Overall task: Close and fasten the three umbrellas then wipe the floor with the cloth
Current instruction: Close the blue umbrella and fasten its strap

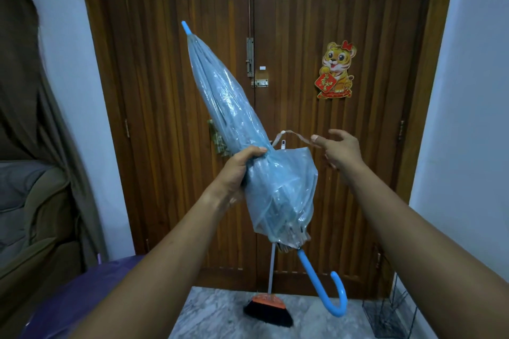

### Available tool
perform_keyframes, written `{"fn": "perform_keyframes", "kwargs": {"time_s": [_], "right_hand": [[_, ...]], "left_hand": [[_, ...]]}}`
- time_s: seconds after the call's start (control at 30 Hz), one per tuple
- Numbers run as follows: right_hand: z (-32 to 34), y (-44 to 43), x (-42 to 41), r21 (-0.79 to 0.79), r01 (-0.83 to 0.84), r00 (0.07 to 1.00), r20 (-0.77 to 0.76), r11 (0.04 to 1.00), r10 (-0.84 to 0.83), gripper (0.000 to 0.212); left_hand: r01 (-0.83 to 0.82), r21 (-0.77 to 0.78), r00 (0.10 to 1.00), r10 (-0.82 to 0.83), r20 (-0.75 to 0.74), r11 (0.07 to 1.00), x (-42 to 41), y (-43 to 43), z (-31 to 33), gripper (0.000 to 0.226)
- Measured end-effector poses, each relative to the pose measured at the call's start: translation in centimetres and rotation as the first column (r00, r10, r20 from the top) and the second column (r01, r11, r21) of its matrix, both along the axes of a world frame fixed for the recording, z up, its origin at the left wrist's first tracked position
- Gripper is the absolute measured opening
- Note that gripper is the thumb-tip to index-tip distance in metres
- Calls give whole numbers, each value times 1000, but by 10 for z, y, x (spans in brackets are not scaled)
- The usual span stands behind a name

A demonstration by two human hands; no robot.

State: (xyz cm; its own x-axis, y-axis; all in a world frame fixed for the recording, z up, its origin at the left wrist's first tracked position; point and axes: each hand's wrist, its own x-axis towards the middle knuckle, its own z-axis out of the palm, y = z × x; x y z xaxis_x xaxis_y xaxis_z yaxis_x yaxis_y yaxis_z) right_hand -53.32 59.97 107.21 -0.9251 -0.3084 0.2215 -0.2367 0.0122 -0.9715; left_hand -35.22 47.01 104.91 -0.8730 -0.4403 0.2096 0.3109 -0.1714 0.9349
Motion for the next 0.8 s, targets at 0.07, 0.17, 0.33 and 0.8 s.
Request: {"fn": "perform_keyframes", "kwargs": {"time_s": [0.07, 0.17, 0.33, 0.8], "right_hand": [[-1, 0, 6, 67, 48, 998, -31, 997, -46, 85], [4, 7, 28, 56, 11, 994, -109, 998, -4, 49], [14, 12, 54, 244, -330, 926, -102, 912, 362, 34], [-33, -13, 75, 512, -347, 724, -386, 786, 571, 127]], "left_hand": [[-22, 16, 1000, 22, -9, 1000, -2, 0, -2, 14], [-20, 60, 1000, 21, -23, 998, -7, -1, -6, 18], [18, 77, 1000, -17, -12, 997, -12, 2, -7, 24], [-53, 153, 997, 61, -47, 987, -18, 11, 2, 29]]}}
